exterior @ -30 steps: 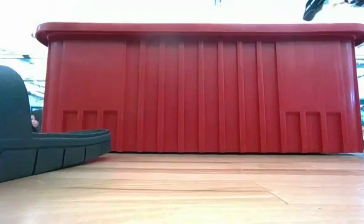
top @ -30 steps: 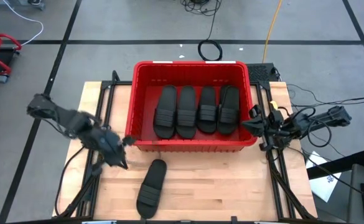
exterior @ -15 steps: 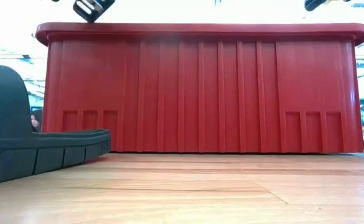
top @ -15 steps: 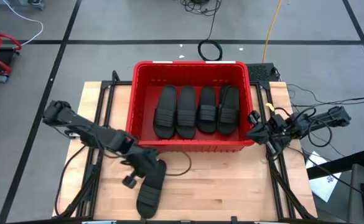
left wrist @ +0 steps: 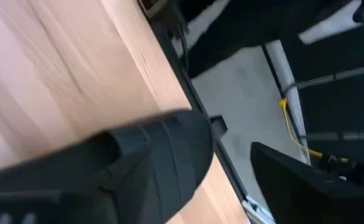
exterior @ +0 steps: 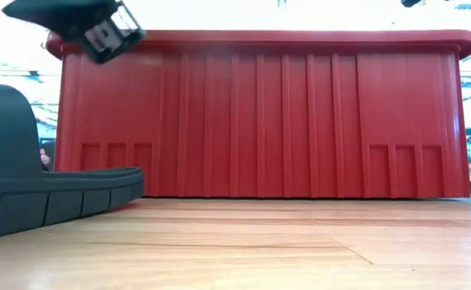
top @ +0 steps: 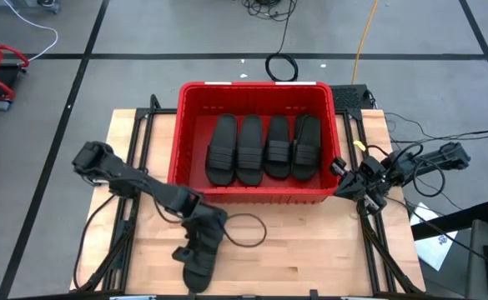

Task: Pick and place slides into bin
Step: Put the black slipper into the bin

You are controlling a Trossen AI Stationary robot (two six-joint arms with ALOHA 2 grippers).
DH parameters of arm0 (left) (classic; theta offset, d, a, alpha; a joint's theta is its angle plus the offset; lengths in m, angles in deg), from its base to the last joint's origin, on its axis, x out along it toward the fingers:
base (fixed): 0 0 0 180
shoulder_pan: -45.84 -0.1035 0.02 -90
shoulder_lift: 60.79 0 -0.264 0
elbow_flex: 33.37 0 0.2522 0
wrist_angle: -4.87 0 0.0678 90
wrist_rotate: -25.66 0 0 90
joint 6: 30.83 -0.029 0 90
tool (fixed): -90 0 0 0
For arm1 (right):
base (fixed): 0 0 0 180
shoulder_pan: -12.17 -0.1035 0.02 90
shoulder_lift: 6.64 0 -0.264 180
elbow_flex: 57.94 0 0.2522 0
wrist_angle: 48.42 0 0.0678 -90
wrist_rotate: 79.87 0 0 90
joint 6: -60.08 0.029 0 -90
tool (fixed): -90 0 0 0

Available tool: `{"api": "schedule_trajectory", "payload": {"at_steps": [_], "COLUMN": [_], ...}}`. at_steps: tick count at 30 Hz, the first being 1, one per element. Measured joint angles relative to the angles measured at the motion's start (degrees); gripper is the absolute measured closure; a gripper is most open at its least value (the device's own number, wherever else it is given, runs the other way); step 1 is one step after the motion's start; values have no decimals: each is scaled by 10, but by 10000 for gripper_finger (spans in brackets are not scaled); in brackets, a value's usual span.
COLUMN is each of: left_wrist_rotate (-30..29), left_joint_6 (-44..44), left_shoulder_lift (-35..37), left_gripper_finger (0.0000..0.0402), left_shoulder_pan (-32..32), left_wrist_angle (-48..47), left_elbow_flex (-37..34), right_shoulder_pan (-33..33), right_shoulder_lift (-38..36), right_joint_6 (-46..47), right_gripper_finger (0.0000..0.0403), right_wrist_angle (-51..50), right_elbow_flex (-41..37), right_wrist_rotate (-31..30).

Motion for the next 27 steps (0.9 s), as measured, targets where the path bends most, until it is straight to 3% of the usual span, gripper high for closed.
{"api": "schedule_trajectory", "payload": {"at_steps": [3, 7, 13, 18, 27], "left_wrist_rotate": [-3, -15, 10, 68, 62], "left_joint_6": [15, 9, 16, 40, 70], "left_shoulder_lift": [-26, -61, -76, -76, -76], "left_gripper_finger": [106, 97, 118, 135, 163], "left_shoulder_pan": [4, -2, -14, -9, 3], "left_wrist_angle": [-6, -28, -7, 43, 128], "left_elbow_flex": [0, -4, -46, -87, -98], "right_shoulder_pan": [0, 0, 0, 0, 0], "right_shoulder_lift": [-1, -1, -1, -1, 0], "right_joint_6": [7, 20, 31, 34, 34], "right_gripper_finger": [403, 403, 403, 403, 403], "right_wrist_angle": [0, 0, 0, -2, -22], "right_elbow_flex": [0, 0, 0, 0, 0], "right_wrist_rotate": [1, 1, 1, 1, 0]}}
